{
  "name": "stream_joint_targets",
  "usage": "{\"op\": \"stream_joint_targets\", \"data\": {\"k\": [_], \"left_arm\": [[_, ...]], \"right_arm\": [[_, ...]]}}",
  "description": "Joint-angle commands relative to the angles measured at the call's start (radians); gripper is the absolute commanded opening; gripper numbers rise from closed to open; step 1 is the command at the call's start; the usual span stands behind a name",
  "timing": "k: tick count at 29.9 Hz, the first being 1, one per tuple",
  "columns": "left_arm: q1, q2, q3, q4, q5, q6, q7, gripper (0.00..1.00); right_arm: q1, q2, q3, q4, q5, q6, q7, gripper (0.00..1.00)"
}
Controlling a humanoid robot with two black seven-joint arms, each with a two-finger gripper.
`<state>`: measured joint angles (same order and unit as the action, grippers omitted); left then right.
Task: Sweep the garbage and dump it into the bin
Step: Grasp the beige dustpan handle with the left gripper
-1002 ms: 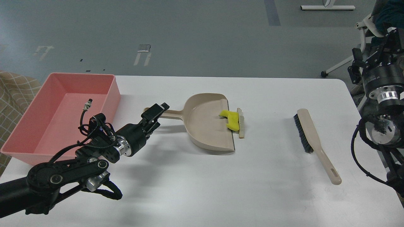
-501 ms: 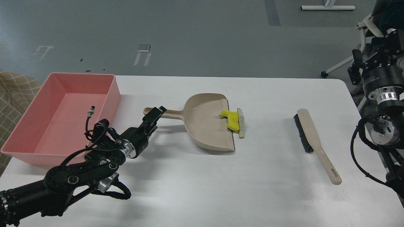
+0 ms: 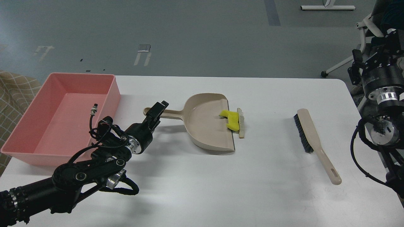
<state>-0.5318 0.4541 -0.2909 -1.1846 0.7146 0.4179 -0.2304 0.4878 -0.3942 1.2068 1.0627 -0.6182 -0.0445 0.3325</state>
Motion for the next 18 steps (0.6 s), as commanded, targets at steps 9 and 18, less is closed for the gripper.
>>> {"op": "stream_joint_targets", "data": {"k": [9, 18], "left_arm": [[-0.002, -0.028, -0.002, 0.026, 0.003, 0.002, 0.000, 0.42], [-0.004, -0.029, -0.007, 0.026, 0.005, -0.001, 0.045, 0.00]], "right_arm": [[-0.001, 0.000, 0.010, 0.000, 0.000, 0.000, -0.001, 1.00], [-0.001, 0.000, 0.010, 0.000, 0.000, 0.000, 0.000, 1.00]]}}
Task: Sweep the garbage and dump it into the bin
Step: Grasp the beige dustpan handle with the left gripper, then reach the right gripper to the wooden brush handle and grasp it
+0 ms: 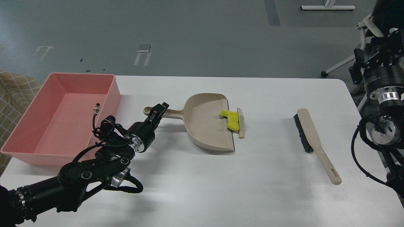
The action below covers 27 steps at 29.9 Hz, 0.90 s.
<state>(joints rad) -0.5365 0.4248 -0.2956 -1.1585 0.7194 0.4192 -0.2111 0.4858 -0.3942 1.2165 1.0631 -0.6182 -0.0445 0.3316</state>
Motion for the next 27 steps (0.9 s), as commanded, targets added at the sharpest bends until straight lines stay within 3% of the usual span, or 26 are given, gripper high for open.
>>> {"op": "stream_joint_targets", "data": {"k": [1, 12, 17, 19, 27], "left_arm": [[0.001, 0.000, -0.003, 0.000, 0.000, -0.002, 0.029, 0.00], [-0.023, 0.003, -0.028, -0.001, -0.001, -0.007, 0.030, 0.00], [-0.031, 0.005, -0.028, -0.003, -0.003, -0.007, 0.030, 0.00], [-0.031, 0.002, -0.028, -0.001, -0.003, -0.007, 0.030, 0.00], [-0.033, -0.014, -0.028, -0.003, 0.000, -0.007, 0.030, 0.00]], "right_arm": [[0.000, 0.000, 0.000, 0.000, 0.000, 0.000, 0.000, 1.00], [0.000, -0.054, -0.023, 0.011, 0.000, 0.025, -0.020, 1.00], [0.002, -0.211, -0.165, 0.063, 0.000, 0.092, -0.086, 1.00], [0.004, -0.326, -0.271, 0.125, -0.002, 0.098, -0.111, 1.00], [0.013, -0.656, -0.581, 0.401, -0.027, 0.098, -0.114, 1.00]]}}
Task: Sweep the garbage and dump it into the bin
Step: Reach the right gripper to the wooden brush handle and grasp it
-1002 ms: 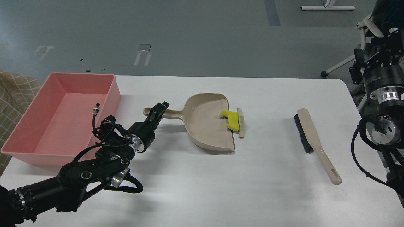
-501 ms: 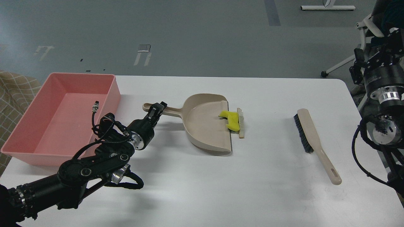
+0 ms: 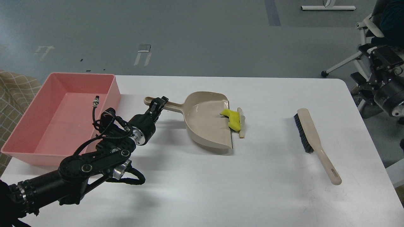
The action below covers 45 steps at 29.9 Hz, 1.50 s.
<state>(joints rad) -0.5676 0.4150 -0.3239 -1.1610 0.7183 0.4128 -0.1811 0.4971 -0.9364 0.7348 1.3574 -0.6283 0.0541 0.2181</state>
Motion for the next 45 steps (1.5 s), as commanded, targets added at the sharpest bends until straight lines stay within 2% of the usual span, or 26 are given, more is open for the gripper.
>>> {"op": "stream_joint_targets", "data": {"k": [1, 6, 11, 21, 25, 32, 45], "left_arm": [[-0.003, -0.004, 0.000, 0.000, 0.001, 0.000, 0.000, 0.00], [-0.005, -0.005, 0.000, 0.001, 0.001, -0.002, -0.001, 0.00], [-0.005, -0.005, 0.000, 0.001, 0.001, -0.002, -0.001, 0.00], [-0.005, -0.004, 0.000, 0.000, 0.001, -0.002, -0.003, 0.00], [-0.005, -0.004, 0.000, 0.000, 0.001, -0.002, -0.003, 0.00], [-0.003, -0.007, -0.001, 0.000, 0.003, -0.002, -0.006, 0.00], [-0.003, -0.007, -0.001, 0.000, 0.003, -0.002, -0.006, 0.00]], "right_arm": [[0.001, -0.137, -0.119, 0.130, -0.031, 0.000, 0.000, 1.00], [-0.009, -0.265, -0.238, 0.274, -0.226, 0.000, -0.002, 0.99], [-0.008, -0.300, -0.328, 0.295, -0.359, 0.001, 0.000, 1.00], [-0.012, -0.297, -0.354, 0.275, -0.559, 0.058, -0.005, 0.99], [-0.011, -0.283, -0.356, 0.256, -0.629, 0.059, -0.031, 0.99], [-0.012, -0.222, -0.357, 0.160, -0.630, 0.096, -0.043, 0.99], [-0.011, -0.156, -0.390, 0.155, -0.630, 0.098, -0.069, 0.97]]}}
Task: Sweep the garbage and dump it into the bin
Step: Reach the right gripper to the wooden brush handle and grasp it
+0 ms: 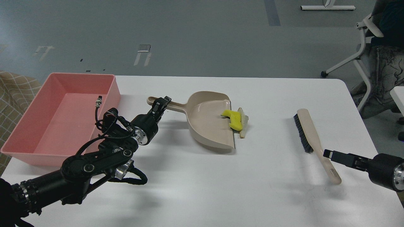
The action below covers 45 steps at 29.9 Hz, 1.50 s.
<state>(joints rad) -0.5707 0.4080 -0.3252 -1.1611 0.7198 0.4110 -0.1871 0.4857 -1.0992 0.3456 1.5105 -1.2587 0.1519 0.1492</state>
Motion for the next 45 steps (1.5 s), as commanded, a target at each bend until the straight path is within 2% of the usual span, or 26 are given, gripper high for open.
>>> {"op": "stream_joint_targets", "data": {"k": [1, 5, 8, 9, 12, 27, 34, 44, 45], "left_arm": [[0.000, 0.000, 0.000, 0.000, 0.001, 0.000, 0.000, 0.00], [0.000, 0.000, 0.000, 0.000, 0.000, 0.000, 0.000, 0.00], [0.000, 0.000, 0.000, 0.000, 0.000, 0.000, 0.000, 0.00], [0.000, 0.000, 0.000, 0.000, 0.000, 0.000, 0.000, 0.00], [0.000, 0.000, 0.000, 0.000, 0.000, 0.000, 0.001, 0.00], [0.002, -0.001, -0.025, -0.002, 0.000, 0.000, 0.001, 0.00], [0.002, -0.003, -0.025, -0.002, 0.000, 0.002, 0.001, 0.00], [0.005, -0.008, -0.026, -0.002, 0.000, 0.002, 0.001, 0.00], [0.005, -0.008, -0.026, -0.002, 0.000, 0.002, 0.001, 0.00]], "right_arm": [[0.001, 0.009, 0.000, 0.002, 0.001, 0.000, 0.000, 0.97], [-0.001, 0.010, 0.000, 0.007, 0.001, 0.000, 0.000, 0.91], [-0.001, 0.010, -0.002, 0.007, 0.001, 0.002, 0.000, 0.80], [-0.001, 0.010, -0.002, 0.007, -0.001, 0.002, 0.000, 0.74], [-0.002, 0.013, -0.003, 0.010, -0.001, 0.003, 0.000, 0.66], [-0.006, 0.030, -0.005, 0.017, 0.001, 0.005, -0.016, 0.66], [-0.010, 0.030, -0.007, 0.017, -0.001, 0.005, -0.025, 0.59], [-0.012, 0.028, -0.030, 0.039, -0.002, 0.005, -0.028, 0.33], [-0.012, 0.028, -0.030, 0.040, -0.002, 0.005, -0.028, 0.27]]}}
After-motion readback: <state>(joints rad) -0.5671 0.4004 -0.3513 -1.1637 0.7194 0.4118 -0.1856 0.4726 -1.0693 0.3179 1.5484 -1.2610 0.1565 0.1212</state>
